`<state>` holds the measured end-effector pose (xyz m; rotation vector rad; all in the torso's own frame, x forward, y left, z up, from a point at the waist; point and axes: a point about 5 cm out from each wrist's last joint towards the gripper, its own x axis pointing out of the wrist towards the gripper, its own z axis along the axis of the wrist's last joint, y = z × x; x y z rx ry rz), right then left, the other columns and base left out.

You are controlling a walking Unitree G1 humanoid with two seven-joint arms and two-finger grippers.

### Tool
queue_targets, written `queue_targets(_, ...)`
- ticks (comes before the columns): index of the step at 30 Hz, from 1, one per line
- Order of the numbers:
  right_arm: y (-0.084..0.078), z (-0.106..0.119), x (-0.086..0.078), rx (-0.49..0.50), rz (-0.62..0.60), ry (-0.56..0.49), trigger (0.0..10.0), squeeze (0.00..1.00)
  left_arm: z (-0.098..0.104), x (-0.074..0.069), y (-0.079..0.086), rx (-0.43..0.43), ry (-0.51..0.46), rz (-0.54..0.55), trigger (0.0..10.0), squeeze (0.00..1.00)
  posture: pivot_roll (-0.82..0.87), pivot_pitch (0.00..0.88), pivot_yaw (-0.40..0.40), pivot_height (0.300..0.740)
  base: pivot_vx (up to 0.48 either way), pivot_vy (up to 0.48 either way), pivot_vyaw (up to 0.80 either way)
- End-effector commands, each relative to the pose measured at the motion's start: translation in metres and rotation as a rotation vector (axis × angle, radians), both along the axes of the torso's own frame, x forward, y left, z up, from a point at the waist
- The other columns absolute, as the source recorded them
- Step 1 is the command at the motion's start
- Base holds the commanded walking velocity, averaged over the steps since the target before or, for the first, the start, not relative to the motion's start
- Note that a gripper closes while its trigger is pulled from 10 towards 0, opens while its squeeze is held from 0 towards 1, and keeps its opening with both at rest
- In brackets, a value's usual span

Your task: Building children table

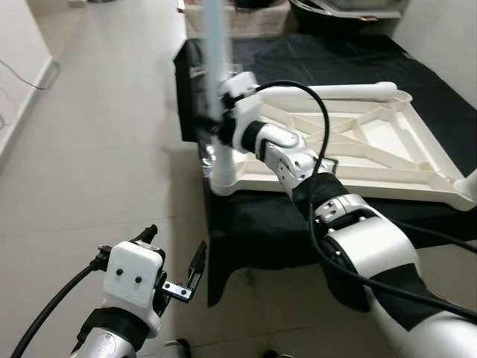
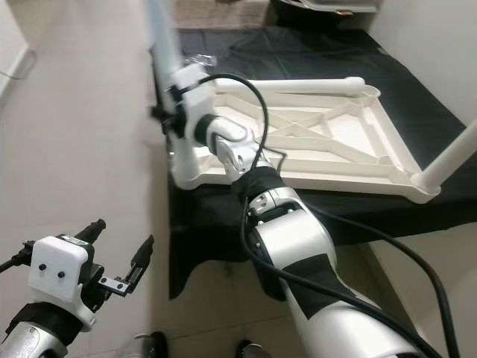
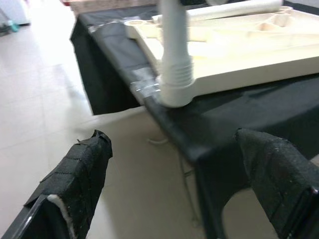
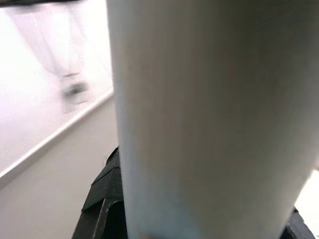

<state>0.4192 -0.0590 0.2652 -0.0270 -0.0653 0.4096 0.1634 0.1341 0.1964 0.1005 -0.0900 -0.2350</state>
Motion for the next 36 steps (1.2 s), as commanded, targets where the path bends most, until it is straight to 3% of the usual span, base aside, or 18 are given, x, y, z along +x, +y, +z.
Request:
queue_targets(1,-0.029,-0.046,0.001,-0.055,-0.212,0.174,10.0,0.00,-0.002,0.000,0.002,0.012,0.010,0.011,10.0,0.00,0.15,0.293,-0.081,0.740,0.000,0.000,0.00)
queue_targets(2,-0.029,-0.046,0.001,-0.055,-0.212,0.174,10.0,0.00,-0.002,0.000,0.002,0.012,0.010,0.011,10.0,0.00,0.15,0.293,-0.081,0.740,0.000,0.000,0.00)
queue_targets(4,-0.042,-0.053,0.001,-0.024,-0.420,0.190,10.0,0.00,-0.002,0.000,0.003,0.014,0.009,0.015,10.0,0.00,0.15,0.285,-0.080,0.740,0.000,0.000,0.00)
queue_targets(7,-0.042,-0.053,0.001,-0.024,-0.420,0.190,10.0,0.00,-0.002,0.000,0.003,0.014,0.009,0.015,10.0,0.00,0.15,0.285,-0.080,0.740,0.000,0.000,0.00)
queue_targets(10,-0.054,-0.054,-0.001,-0.021,-0.638,0.186,10.0,0.00,-0.002,0.000,0.005,0.018,0.011,0.019,10.0,0.00,0.15,0.285,-0.080,0.740,0.000,0.000,0.00)
queue_targets(11,-0.054,-0.054,-0.001,-0.021,-0.638,0.186,10.0,0.00,-0.002,0.000,0.005,0.018,0.011,0.019,10.0,0.00,0.15,0.285,-0.080,0.740,0.000,0.000,0.00)
queue_targets(15,-0.060,-0.052,-0.004,0.050,-0.845,0.211,10.0,0.00,-0.003,0.000,0.005,0.021,0.014,0.018,10.0,0.00,0.15,0.285,-0.080,0.740,0.000,0.000,0.00)
queue_targets(23,-0.068,-0.052,-0.007,0.161,-0.996,0.230,10.0,0.00,-0.005,0.000,0.004,0.018,0.016,0.015,10.0,0.00,0.15,0.277,-0.078,0.740,0.000,0.000,0.00)
queue_targets(25,-0.082,-0.052,-0.010,0.220,-1.117,0.234,10.0,0.00,-0.006,-0.001,0.004,0.027,0.020,0.007,10.0,0.00,0.15,0.277,-0.078,0.740,0.000,0.000,0.00)
queue_targets(27,-0.082,-0.052,-0.010,0.220,-1.117,0.234,10.0,0.00,-0.006,-0.001,0.004,0.027,0.020,0.007,10.0,0.00,0.15,0.277,-0.078,0.740,0.000,0.000,0.00)
queue_targets(31,-0.100,-0.052,-0.016,0.234,-1.284,0.198,10.0,0.00,-0.006,-0.001,0.005,0.032,0.023,0.008,10.0,0.00,0.16,0.284,-0.075,0.740,0.000,0.000,0.00)
queue_targets(36,-0.102,-0.052,-0.018,0.214,-1.327,0.170,10.0,0.00,-0.006,-0.001,0.006,0.034,0.023,0.008,10.0,0.00,0.16,0.289,-0.073,0.740,0.000,0.000,0.00)
